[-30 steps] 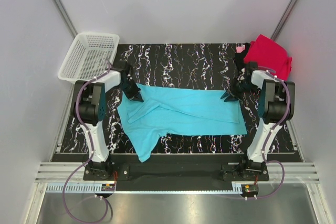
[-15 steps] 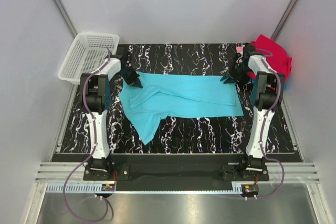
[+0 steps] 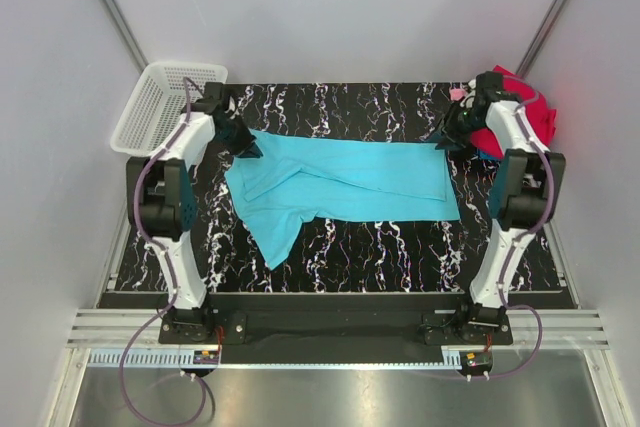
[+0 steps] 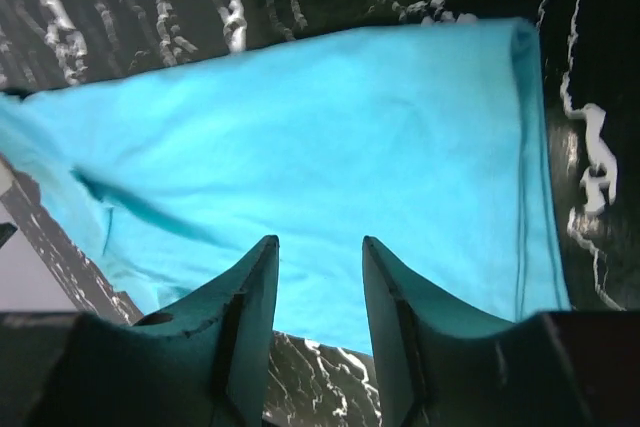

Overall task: Fold and stack the t-shirts
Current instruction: Fold the tshirt

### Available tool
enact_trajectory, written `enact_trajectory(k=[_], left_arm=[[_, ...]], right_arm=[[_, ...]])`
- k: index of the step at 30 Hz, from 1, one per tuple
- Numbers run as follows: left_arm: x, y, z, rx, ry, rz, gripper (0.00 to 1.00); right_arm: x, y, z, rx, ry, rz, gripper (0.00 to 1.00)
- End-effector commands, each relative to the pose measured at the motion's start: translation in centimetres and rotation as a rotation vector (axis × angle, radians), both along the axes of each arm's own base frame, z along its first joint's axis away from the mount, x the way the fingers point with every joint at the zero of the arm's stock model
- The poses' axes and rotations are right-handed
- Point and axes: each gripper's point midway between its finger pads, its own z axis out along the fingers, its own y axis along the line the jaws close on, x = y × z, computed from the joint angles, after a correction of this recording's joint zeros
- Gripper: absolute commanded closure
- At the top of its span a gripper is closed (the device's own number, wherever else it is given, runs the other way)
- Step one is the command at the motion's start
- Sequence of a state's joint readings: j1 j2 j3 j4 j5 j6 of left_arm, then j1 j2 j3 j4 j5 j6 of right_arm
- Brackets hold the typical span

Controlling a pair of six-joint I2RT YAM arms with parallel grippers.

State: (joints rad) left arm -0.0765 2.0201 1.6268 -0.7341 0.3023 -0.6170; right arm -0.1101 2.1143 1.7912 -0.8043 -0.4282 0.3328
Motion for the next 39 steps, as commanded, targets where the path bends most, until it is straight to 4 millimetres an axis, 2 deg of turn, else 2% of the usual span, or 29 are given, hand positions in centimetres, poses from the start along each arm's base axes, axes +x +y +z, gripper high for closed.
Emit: enact_trajectory(k=[1,3,4,5,6,7,9,10,12,14,22,28,39], left_arm=[[-2.2,0.2,3.7,-0.004,-0.100,-0.022,0.84],[-3.9,-0.1,3.8,-0.007,-0.093,-0.028,0.82],[-5.3,-0.1,2.6,0.002,-0.057,-0.031,0.82],[-6.2,-0.6,2.3,0.007,-0.047,-0.043,0.82],[-6.8,-0.8,2.1,0.008,-0.041,-0.045,0.81],[-8.1,-1.0,1.3,0.008,-0.020,-0.050,0.81],[-9.4,-1.7,0.8,-0.007,-0.005,-0.060,0.81],[-10.5,-2.0,0.5,-0.024,-0.003,-0.067,0.81],[-11.1,-2.3,0.5,-0.042,-0.018,-0.060,0.80],[-12.3,-2.3,0.3,-0.054,-0.013,-0.060,0.80],[-13.4,-1.9,-0.3,-0.037,-0.010,-0.069,0.80],[-13.7,-1.7,-1.0,-0.026,0.006,-0.069,0.80],[-13.5,-1.5,-1.4,-0.011,0.016,-0.071,0.80]], right_arm=[[-3.5,0.4,2.6,-0.032,-0.029,-0.007,0.53],[-5.0,0.7,1.7,-0.031,-0.018,-0.012,0.54],[-7.0,1.1,0.3,-0.020,0.022,-0.011,0.54],[-7.4,1.3,-0.2,-0.012,0.013,-0.011,0.54],[-9.1,1.5,-1.4,-0.003,0.052,-0.018,0.55],[-9.7,1.7,-1.9,0.006,0.059,-0.016,0.55],[-10.5,1.8,-2.5,0.007,0.057,-0.026,0.56],[-11.6,1.8,-3.0,0.005,0.066,-0.030,0.55],[-12.4,1.8,-3.1,-0.002,0.058,-0.035,0.56],[-12.6,1.5,-3.2,-0.018,0.059,-0.044,0.56],[-12.2,0.4,-3.1,-0.078,0.035,-0.087,0.56],[-12.5,-1.1,-4.2,-0.152,0.064,-0.158,0.56],[-12.0,-1.9,-6.3,-0.178,0.106,-0.221,0.58]])
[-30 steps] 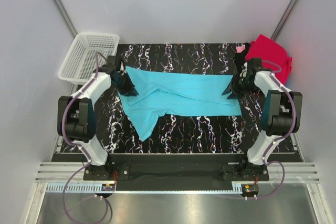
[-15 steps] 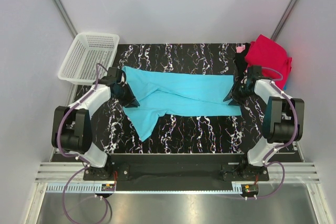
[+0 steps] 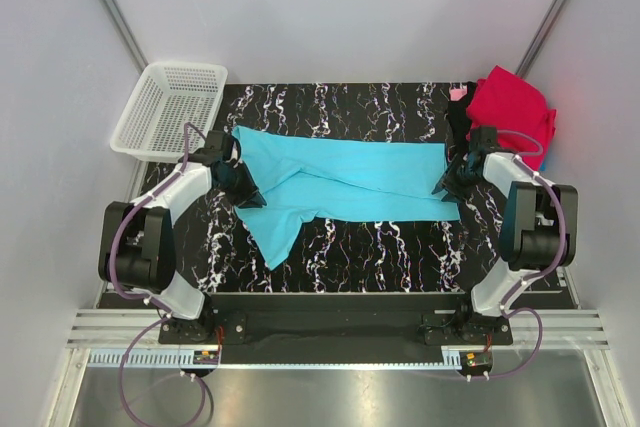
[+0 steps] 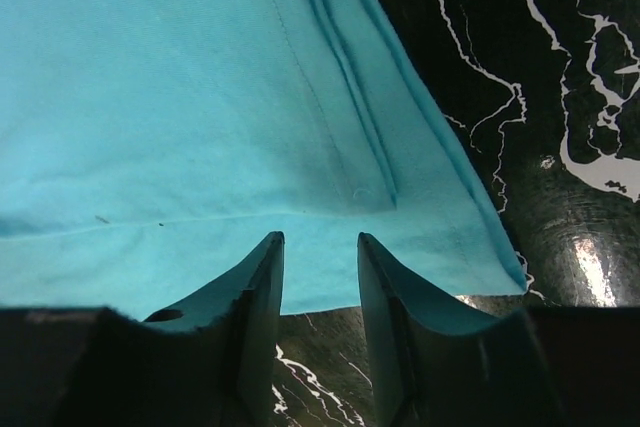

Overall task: Fold and stack the t-shirts
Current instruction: Fold the tshirt

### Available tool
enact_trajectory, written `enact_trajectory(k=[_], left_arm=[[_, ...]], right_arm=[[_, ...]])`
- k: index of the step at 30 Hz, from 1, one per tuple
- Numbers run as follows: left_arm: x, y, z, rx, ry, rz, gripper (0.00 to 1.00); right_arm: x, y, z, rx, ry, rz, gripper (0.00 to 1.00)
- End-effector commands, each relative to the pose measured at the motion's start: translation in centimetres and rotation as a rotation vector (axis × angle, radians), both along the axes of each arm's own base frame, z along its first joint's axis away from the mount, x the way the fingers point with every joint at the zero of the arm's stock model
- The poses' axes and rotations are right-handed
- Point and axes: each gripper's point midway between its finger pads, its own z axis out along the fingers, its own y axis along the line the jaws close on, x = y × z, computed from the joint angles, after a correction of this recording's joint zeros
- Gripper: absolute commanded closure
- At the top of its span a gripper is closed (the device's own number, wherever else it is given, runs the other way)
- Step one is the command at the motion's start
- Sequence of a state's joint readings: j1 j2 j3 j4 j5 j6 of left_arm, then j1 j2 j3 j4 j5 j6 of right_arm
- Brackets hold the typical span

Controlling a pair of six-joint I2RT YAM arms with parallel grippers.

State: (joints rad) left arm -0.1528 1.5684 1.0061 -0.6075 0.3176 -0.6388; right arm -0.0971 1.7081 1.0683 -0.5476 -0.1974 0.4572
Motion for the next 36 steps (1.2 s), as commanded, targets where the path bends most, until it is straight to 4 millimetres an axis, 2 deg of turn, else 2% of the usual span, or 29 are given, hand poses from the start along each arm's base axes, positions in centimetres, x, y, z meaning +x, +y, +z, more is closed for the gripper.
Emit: enact_trajectory(k=[1,7,14,17,21,26,29,32,36], left_arm=[[1.0,0.1,0.2,0.005,-0.036,-0.008,0.80],[1.4,0.0,0.0,0.004,-0.031,-0.012,0.80],[1.1,0.3,-0.7,0.018,-0.010,-0.003,0.80],[0.3,0.4,-2.0,0.044,0.021,-0.001,0.80],[-1.3,-0.2,-4.7,0.117,0.084,-0.021,0.83],[-1.3,-0.5,-6.4,0.141,0.104,-0.015,0.84],[-1.3,0.1,-7.1,0.191,0.116,0.000,0.84],[-2.0,1.3,-7.8,0.279,0.143,0.024,0.84],[-4.0,4.0,-6.7,0.459,0.181,0.091,0.84]], right_arm=[[0.9,-0.4,-0.5,-0.027,-0.008,-0.033,0.58],[1.1,-0.7,-1.4,-0.039,0.017,-0.053,0.59],[1.7,-0.8,-1.1,-0.041,0.005,-0.045,0.60],[1.5,-0.8,-1.0,-0.047,0.001,-0.037,0.60],[0.7,-0.5,-1.0,-0.033,-0.002,-0.021,0.60],[-0.4,0.2,-2.0,-0.014,0.027,0.014,0.60],[-1.4,0.4,-3.1,-0.009,0.071,0.020,0.58],[-2.2,0.5,-3.6,-0.021,0.099,0.023,0.55],[-3.3,0.1,-4.0,-0.051,0.134,0.006,0.54]])
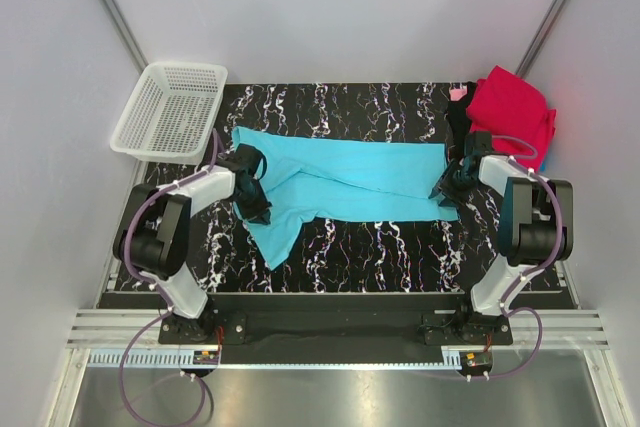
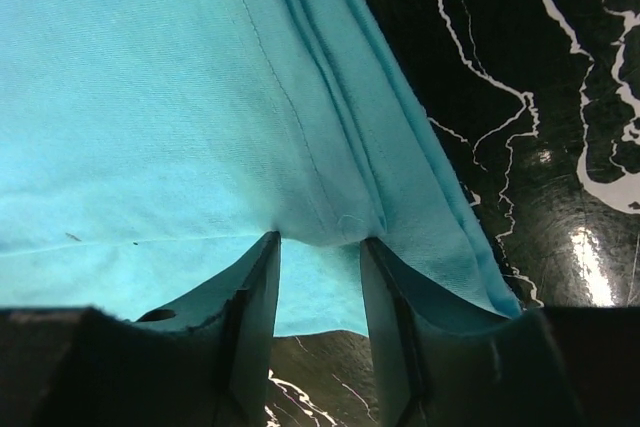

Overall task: Fold and stack the t-shirts
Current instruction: Fold the tshirt

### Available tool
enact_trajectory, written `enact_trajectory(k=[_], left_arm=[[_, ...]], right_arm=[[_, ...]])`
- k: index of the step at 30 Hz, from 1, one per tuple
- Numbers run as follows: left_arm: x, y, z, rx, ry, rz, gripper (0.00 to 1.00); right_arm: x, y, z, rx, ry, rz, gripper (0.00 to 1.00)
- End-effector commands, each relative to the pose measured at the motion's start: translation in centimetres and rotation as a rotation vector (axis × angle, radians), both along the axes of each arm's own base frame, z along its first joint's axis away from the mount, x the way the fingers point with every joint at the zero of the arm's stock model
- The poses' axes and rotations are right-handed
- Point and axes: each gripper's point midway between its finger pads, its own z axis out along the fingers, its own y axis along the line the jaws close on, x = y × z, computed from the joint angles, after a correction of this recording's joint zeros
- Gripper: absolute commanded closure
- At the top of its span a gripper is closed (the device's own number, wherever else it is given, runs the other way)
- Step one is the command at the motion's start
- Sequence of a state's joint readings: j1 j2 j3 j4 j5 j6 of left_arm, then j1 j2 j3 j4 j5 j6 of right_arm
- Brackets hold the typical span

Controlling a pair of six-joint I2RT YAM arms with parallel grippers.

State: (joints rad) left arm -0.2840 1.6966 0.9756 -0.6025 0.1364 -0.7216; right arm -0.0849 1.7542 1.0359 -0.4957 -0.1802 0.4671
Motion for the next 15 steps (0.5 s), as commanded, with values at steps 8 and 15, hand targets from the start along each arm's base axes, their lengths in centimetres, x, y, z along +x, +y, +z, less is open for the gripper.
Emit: enact_trajectory(k=[8,15], left_arm=[[-4.9,5.3,0.9,0.279,0.019,0.118,0.84],[-8.2,5.1,-0.5,0.291,0.066,0.100,0.84]], right_arm=[[-6.6,-0.6,-1.5,-0.081,0.183,-0.038,0.56],[-8.7,-0.2,-0.9,-0.069,0.219,-0.067,0.57]])
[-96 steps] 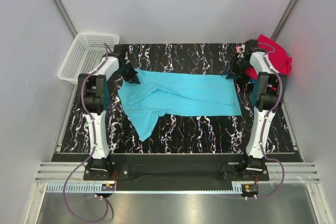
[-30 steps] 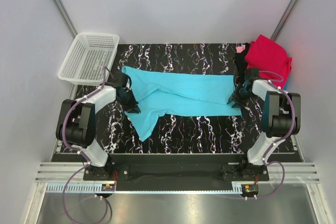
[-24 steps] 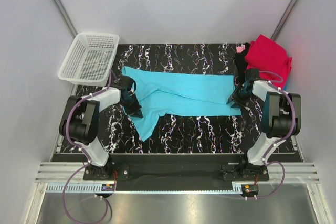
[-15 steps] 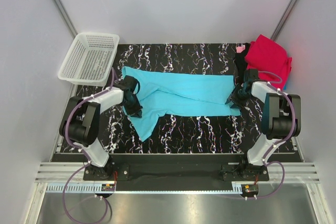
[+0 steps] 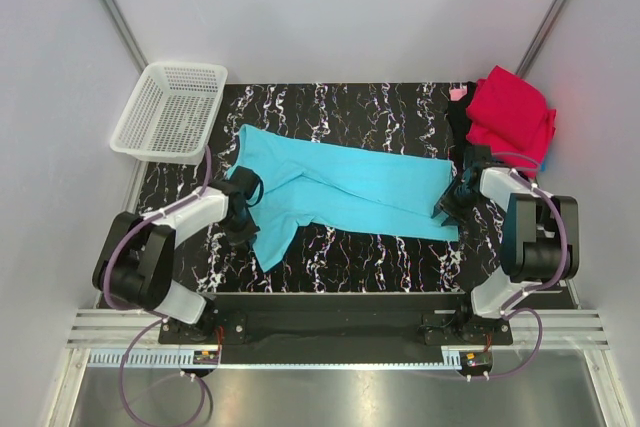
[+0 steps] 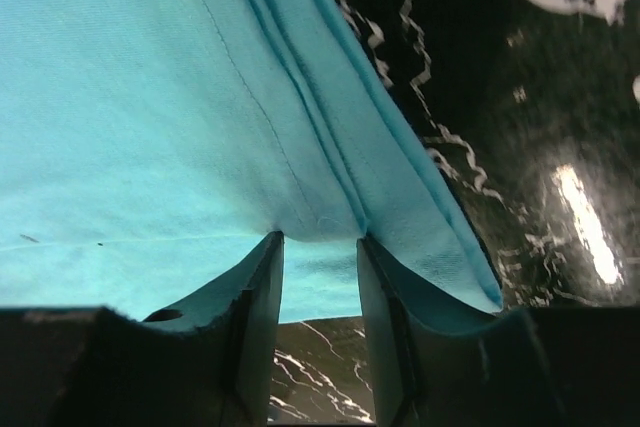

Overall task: Fold and stack the t-shirts
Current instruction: Fold the tshirt

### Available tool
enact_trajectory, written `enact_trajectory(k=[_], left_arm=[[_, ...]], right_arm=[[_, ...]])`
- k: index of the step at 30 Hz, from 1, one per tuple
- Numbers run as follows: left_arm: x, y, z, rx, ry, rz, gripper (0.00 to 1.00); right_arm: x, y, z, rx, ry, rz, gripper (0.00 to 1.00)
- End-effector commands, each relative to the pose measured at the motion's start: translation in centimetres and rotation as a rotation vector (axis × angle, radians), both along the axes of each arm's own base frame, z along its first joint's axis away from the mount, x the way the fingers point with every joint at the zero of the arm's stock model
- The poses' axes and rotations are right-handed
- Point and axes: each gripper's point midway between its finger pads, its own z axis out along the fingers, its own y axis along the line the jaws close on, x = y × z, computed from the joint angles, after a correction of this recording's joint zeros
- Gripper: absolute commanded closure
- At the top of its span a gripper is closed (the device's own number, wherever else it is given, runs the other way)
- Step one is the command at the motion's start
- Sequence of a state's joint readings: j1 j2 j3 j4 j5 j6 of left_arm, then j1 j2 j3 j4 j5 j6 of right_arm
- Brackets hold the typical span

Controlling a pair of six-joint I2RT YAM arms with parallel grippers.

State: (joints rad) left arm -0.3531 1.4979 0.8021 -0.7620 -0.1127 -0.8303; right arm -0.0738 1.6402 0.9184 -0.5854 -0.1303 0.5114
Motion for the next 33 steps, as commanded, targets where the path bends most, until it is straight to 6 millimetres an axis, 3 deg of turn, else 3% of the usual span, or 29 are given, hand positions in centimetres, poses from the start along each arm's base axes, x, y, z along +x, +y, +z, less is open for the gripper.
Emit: enact_trajectory(k=[1,5,14,17,22,26,28,30,33], left_arm=[[-1.7,0.2,-0.5,0.033,0.013,-0.002,0.84],[-2.2,0.0,-0.2,0.038,-0.010,-0.014,0.85],[0.7,-2.2,7.0,-0.118,-0.271,-0.040,0.79],[2.3,-2.6,7.9,-0.119,-0.318,-0.065,0.74],[5.1,-5.5,6.0,-0.175,-0.259,-0.161,0.76],[8.5,-7.4,5.1,-0.192,-0.271,-0.200,0.80],[9.3,-7.6,3.9,-0.176,-0.239,-0.212,0.80],[10.4,-8.1,3.9,-0.175,-0.241,-0.218,0.80],[11.0,-8.3,2.7,-0.163,-0.208,-0.215,0.79]], right_arm=[[-3.7,-0.1,-0.4,-0.035,0.122,-0.027,0.57],[-3.5,-0.3,0.7,-0.047,0.078,-0.019,0.57],[-2.1,0.2,3.1,-0.021,-0.007,0.003,0.56],[-1.9,0.2,3.7,-0.019,-0.027,-0.003,0.55],[-1.7,0.5,4.3,0.000,-0.050,0.004,0.53],[-1.0,1.0,6.1,0.016,-0.124,0.035,0.51],[-0.7,1.6,6.7,0.045,-0.146,0.067,0.50],[-0.5,2.1,7.1,0.059,-0.156,0.089,0.49],[-0.6,2.3,6.4,0.058,-0.134,0.101,0.48]])
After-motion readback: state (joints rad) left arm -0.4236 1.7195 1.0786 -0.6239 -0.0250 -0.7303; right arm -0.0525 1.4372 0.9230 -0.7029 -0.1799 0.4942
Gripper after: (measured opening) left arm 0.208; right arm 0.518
